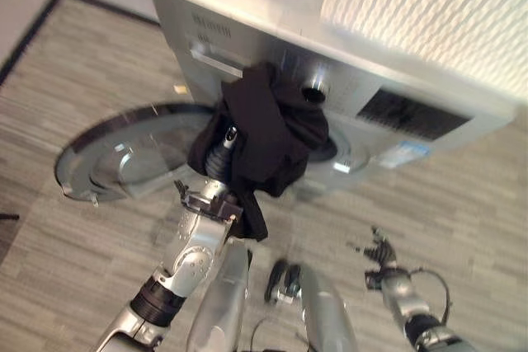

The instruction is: Grab the laundry basket,head to the washer,open it,put in the laundry and shut it.

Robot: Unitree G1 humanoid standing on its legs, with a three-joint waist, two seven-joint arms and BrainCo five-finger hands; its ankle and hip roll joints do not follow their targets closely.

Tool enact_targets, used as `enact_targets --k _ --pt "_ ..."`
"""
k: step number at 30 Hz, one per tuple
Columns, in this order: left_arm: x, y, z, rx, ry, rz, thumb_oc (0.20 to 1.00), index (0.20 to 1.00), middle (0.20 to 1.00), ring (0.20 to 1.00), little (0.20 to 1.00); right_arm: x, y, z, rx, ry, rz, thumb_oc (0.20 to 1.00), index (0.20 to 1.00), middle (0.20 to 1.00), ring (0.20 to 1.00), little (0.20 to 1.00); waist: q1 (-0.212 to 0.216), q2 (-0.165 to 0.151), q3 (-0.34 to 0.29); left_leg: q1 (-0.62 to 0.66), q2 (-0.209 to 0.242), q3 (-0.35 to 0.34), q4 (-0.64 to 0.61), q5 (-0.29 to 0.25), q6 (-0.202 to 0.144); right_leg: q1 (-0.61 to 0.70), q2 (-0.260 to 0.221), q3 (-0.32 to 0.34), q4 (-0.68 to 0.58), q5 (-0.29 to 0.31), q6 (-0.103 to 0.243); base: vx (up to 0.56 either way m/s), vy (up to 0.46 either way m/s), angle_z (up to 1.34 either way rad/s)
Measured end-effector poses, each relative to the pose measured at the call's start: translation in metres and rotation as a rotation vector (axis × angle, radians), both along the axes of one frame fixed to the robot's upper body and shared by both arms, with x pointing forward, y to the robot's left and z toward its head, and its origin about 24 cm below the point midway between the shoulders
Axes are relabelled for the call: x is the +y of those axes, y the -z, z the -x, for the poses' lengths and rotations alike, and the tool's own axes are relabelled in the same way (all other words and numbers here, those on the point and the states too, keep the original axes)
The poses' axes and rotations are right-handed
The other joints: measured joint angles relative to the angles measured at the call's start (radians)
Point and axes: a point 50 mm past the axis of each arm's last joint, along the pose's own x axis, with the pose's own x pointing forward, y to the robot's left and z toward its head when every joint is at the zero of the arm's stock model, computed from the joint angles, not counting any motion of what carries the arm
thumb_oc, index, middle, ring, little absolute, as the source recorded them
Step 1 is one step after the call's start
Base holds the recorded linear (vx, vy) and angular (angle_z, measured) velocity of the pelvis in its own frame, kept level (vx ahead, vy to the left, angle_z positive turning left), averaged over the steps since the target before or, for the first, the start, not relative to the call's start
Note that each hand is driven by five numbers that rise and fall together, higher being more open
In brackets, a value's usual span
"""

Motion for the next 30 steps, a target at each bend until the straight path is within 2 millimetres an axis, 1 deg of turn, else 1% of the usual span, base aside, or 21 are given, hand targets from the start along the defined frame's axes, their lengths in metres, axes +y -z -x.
enact_targets --k 2,4,5,6,7,9,12,16,18,20,22,23,24,25,27,28,29,30 --pt "0.002 0.005 -0.004 0.025 -0.023 -0.017 0.200 0.200 0.200 0.200 0.200 0.002 -0.012 -0.010 -0.060 -0.015 0.005 1.000 1.000 1.000 1.000 1.000 -0.011 -0.001 0.014 -0.036 -0.001 0.020 0.027 -0.007 0.008 -0.046 -0.004 0.022 0.036 -0.004 0.006 -0.08 0.057 -0.26" --pt "0.003 0.008 -0.009 0.044 -0.042 -0.024 0.200 0.200 0.200 0.200 0.200 0.002 -0.020 -0.018 -0.107 -0.010 0.016 1.000 1.000 1.000 1.000 1.000 -0.022 0.000 0.032 -0.086 -0.001 0.034 0.060 -0.016 0.011 -0.107 -0.006 0.040 0.071 -0.011 0.004 -0.06 0.038 -0.24" --pt "0.004 0.011 -0.015 0.059 -0.078 -0.042 0.200 0.200 0.200 0.200 0.200 -0.001 -0.029 -0.025 -0.135 -0.007 0.031 1.000 1.000 1.000 1.000 1.000 -0.025 0.001 0.055 -0.142 0.000 0.053 0.085 -0.015 0.012 -0.172 -0.010 0.058 0.113 -0.011 0.005 -0.05 0.023 -0.27" --pt "0.006 0.015 -0.017 0.085 -0.100 -0.042 0.200 0.200 0.200 0.200 0.200 0.001 -0.030 -0.027 -0.144 -0.008 0.029 1.000 1.000 1.000 1.000 1.000 -0.040 -0.002 0.077 -0.166 -0.001 0.057 0.100 -0.016 0.011 -0.199 -0.012 0.065 0.133 -0.012 0.005 -0.05 0.022 -0.20" --pt "0.008 0.017 -0.018 0.093 -0.112 -0.040 0.200 0.200 0.200 0.200 0.200 0.001 -0.031 -0.026 -0.151 -0.007 0.030 1.000 1.000 1.000 1.000 1.000 -0.047 -0.004 0.081 -0.180 -0.001 0.057 0.105 -0.016 0.011 -0.215 -0.011 0.065 0.137 -0.012 0.004 -0.04 0.009 -0.06" --pt "0.011 0.019 -0.022 0.113 -0.141 -0.031 0.200 0.200 0.200 0.200 0.200 0.000 -0.032 -0.027 -0.158 -0.002 0.035 1.000 1.000 1.000 1.000 1.000 -0.055 -0.006 0.086 -0.198 0.001 0.059 0.111 -0.015 0.011 -0.235 -0.011 0.068 0.146 -0.011 0.003 0.05 -0.007 -0.04" --pt "0.012 0.019 -0.026 0.121 -0.163 -0.022 0.200 0.200 0.200 0.200 0.200 -0.002 -0.040 -0.031 -0.195 0.002 0.038 1.000 1.000 1.000 1.000 1.000 -0.063 -0.012 0.090 -0.235 0.007 0.061 0.130 -0.022 0.014 -0.274 -0.004 0.072 0.161 -0.016 0.002 0.01 -0.002 -0.07" --pt "0.021 0.029 -0.035 0.177 -0.224 -0.036 0.200 0.200 0.200 0.200 0.200 -0.006 -0.046 -0.034 -0.222 0.023 0.052 1.000 1.000 1.000 1.000 1.000 -0.078 -0.023 0.095 -0.280 0.018 0.069 0.138 -0.022 0.013 -0.322 0.005 0.081 0.162 -0.006 0.000 -0.01 0.029 -0.09" --pt "0.023 0.030 -0.040 0.193 -0.249 -0.041 0.200 0.200 0.200 0.200 0.200 -0.008 -0.052 -0.038 -0.243 0.028 0.063 1.000 1.000 1.000 1.000 1.000 -0.084 -0.029 0.097 -0.299 0.026 0.082 0.138 -0.022 0.013 -0.351 0.011 0.095 0.163 0.000 0.003 0.00 0.027 -0.20" --pt "0.027 0.025 -0.049 0.187 -0.285 -0.061 0.200 0.200 0.200 0.200 0.200 -0.008 -0.058 -0.045 -0.259 0.033 0.070 1.000 1.000 1.000 1.000 1.000 -0.104 -0.029 0.097 -0.328 0.031 0.082 0.159 -0.025 0.019 -0.375 0.022 0.099 0.168 0.004 0.006 0.02 0.040 -0.19" --pt "0.032 0.013 -0.057 0.167 -0.323 -0.049 0.200 0.200 0.200 0.200 0.200 -0.007 -0.067 -0.051 -0.292 0.019 0.076 1.000 1.000 1.000 1.000 1.000 -0.119 -0.034 0.099 -0.352 0.046 0.084 0.189 -0.040 0.016 -0.395 0.039 0.106 0.172 0.009 0.010 0.02 0.076 -0.31" --pt "0.037 0.007 -0.060 0.153 -0.352 -0.050 0.200 0.200 0.200 0.200 0.200 -0.006 -0.070 -0.052 -0.299 -0.005 0.100 1.000 1.000 1.000 1.000 1.000 -0.129 -0.051 0.099 -0.355 0.052 0.102 0.201 -0.047 0.016 -0.408 0.043 0.124 0.179 0.010 0.014 0.02 0.103 -0.37" --pt "0.043 0.003 -0.063 0.140 -0.384 -0.061 0.200 0.200 0.200 0.200 0.200 -0.004 -0.076 -0.054 -0.309 -0.060 0.149 1.000 1.000 1.000 1.000 1.000 -0.136 -0.057 0.098 -0.359 0.057 0.109 0.207 -0.053 0.021 -0.416 0.047 0.133 0.179 0.012 0.017 0.02 0.075 -0.45" --pt "0.048 -0.005 -0.067 0.126 -0.423 -0.064 0.200 0.200 0.200 0.200 0.200 -0.007 -0.083 -0.055 -0.322 -0.115 0.226 1.000 1.000 1.000 1.000 1.000 -0.136 -0.062 0.097 -0.373 0.071 0.123 0.217 -0.063 0.034 -0.435 0.066 0.155 0.177 0.022 0.028 0.03 0.069 -0.53" --pt "0.056 -0.023 -0.078 0.101 -0.487 -0.076 0.200 0.200 0.200 0.200 0.200 -0.020 -0.094 -0.058 -0.340 -0.090 0.268 1.000 1.000 1.000 1.000 1.000 -0.140 -0.065 0.097 -0.401 0.088 0.138 0.243 -0.075 0.046 -0.459 0.081 0.171 0.183 0.032 0.033 0.03 0.051 -0.46" --pt "0.060 -0.031 -0.084 0.092 -0.527 -0.082 0.200 0.200 0.200 0.200 0.200 -0.025 -0.094 -0.057 -0.340 -0.059 0.268 1.000 1.000 1.000 1.000 1.000 -0.148 -0.066 0.097 -0.411 0.091 0.142 0.250 -0.076 0.048 -0.468 0.083 0.176 0.186 0.034 0.038 0.02 0.028 -0.29" --pt "0.070 -0.046 -0.095 0.097 -0.603 -0.052 0.200 0.200 0.200 0.200 0.200 -0.030 -0.091 -0.057 -0.321 -0.030 0.271 1.000 1.000 1.000 1.000 1.000 -0.163 -0.073 0.099 -0.423 0.099 0.144 0.269 -0.082 0.049 -0.475 0.093 0.180 0.186 0.039 0.043 0.04 0.071 -0.30" --pt "0.077 -0.053 -0.103 0.120 -0.653 -0.033 0.200 0.200 0.200 0.200 0.200 -0.031 -0.088 -0.057 -0.301 -0.022 0.270 1.000 1.000 1.000 1.000 1.000 -0.161 -0.084 0.097 -0.427 0.107 0.149 0.274 -0.086 0.046 -0.478 0.098 0.182 0.191 0.040 0.043 0.04 0.091 -0.36"
